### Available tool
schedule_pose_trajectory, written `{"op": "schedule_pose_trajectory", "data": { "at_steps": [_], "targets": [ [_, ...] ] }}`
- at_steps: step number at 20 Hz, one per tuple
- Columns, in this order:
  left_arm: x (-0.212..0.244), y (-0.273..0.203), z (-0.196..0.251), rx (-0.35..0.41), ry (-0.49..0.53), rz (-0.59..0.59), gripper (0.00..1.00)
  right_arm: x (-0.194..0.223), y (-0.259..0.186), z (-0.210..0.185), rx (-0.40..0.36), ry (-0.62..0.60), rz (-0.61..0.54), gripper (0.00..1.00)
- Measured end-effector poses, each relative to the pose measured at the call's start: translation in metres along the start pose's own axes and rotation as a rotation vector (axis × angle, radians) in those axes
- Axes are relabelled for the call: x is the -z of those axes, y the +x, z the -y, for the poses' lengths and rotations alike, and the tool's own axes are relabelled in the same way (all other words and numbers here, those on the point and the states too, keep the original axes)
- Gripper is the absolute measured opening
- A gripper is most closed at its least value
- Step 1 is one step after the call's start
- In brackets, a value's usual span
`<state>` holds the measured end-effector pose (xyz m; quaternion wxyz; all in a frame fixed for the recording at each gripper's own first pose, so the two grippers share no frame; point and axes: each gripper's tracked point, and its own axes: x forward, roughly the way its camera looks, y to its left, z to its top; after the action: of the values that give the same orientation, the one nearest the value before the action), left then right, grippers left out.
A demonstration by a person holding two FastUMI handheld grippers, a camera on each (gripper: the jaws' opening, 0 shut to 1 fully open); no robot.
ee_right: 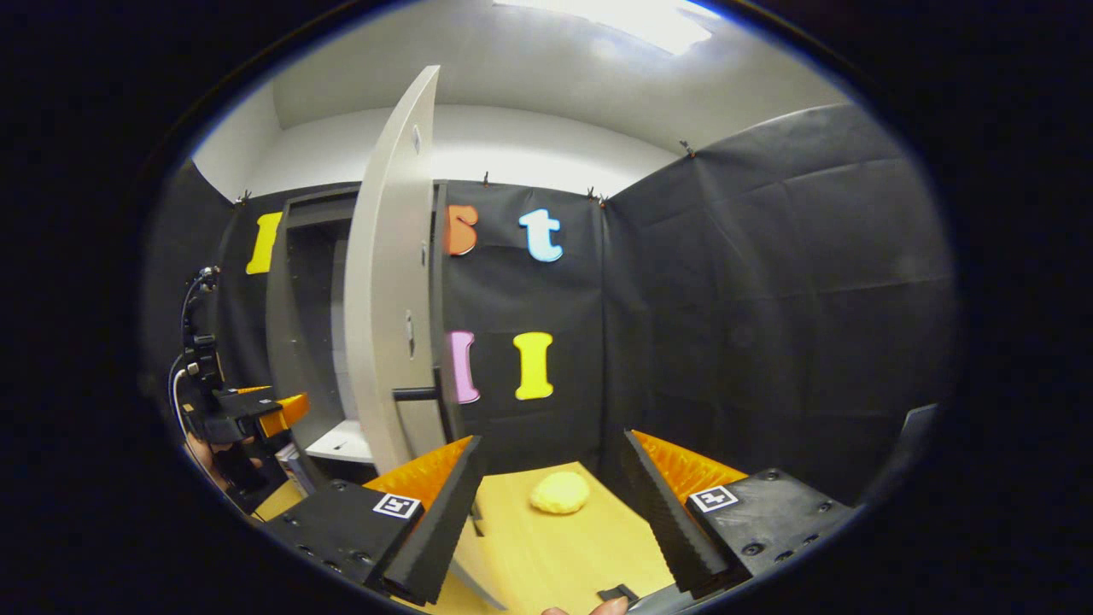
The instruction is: Open the cabinet door with the right hand, grasp the bottle in the cabinet with the left hand and place it on the coaster, then close the cabinet door with the right hand.
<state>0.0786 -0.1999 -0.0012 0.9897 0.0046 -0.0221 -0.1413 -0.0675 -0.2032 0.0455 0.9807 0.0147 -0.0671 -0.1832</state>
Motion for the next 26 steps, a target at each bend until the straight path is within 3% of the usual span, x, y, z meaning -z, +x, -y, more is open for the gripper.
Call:
{"op": "schedule_pose_trajectory", "data": {
  "at_steps": [3, 10, 11, 12, 15, 16, 17, 20, 21, 22, 25, 26],
  "targets": [
    [0.011, 0.044, 0.001, -0.017, 0.007, -0.015, 0.95, 0.013, 0.005, 0.019, 0.046, -0.077, -0.018, 0.98],
    [0.036, 0.138, -0.015, -0.097, -0.015, -0.054, 0.95, 0.019, 0.022, 0.033, 0.047, -0.058, -0.053, 0.98],
    [0.038, 0.149, -0.019, -0.108, -0.017, -0.059, 0.95, 0.020, 0.024, 0.036, 0.049, -0.062, -0.054, 0.92],
    [0.045, 0.161, -0.021, -0.116, -0.016, -0.069, 0.95, 0.021, 0.026, 0.039, 0.052, -0.065, -0.057, 0.98],
    [0.058, 0.195, -0.027, -0.125, -0.007, -0.070, 0.95, 0.025, 0.030, 0.047, 0.062, -0.062, -0.073, 0.98],
    [0.064, 0.203, -0.026, -0.123, -0.008, -0.074, 0.95, 0.027, 0.031, 0.049, 0.062, -0.059, -0.078, 0.92],
    [0.069, 0.210, -0.026, -0.127, -0.008, -0.082, 0.95, 0.028, 0.033, 0.050, 0.061, -0.059, -0.083, 0.98],
    [0.086, 0.231, -0.035, -0.158, -0.008, -0.105, 0.95, 0.029, 0.034, 0.052, 0.064, -0.076, -0.087, 0.98],
    [0.090, 0.236, -0.038, -0.166, -0.012, -0.112, 0.95, 0.030, 0.034, 0.053, 0.062, -0.078, -0.087, 0.92],
    [0.095, 0.241, -0.037, -0.164, -0.022, -0.118, 0.95, 0.030, 0.035, 0.054, 0.064, -0.080, -0.087, 0.98],
    [0.105, 0.251, -0.037, -0.141, -0.039, -0.132, 0.96, 0.033, 0.037, 0.055, 0.071, -0.085, -0.097, 0.98],
    [0.107, 0.253, -0.037, -0.139, -0.033, -0.136, 0.96, 0.033, 0.038, 0.053, 0.069, -0.082, -0.099, 0.92]
  ]
}}
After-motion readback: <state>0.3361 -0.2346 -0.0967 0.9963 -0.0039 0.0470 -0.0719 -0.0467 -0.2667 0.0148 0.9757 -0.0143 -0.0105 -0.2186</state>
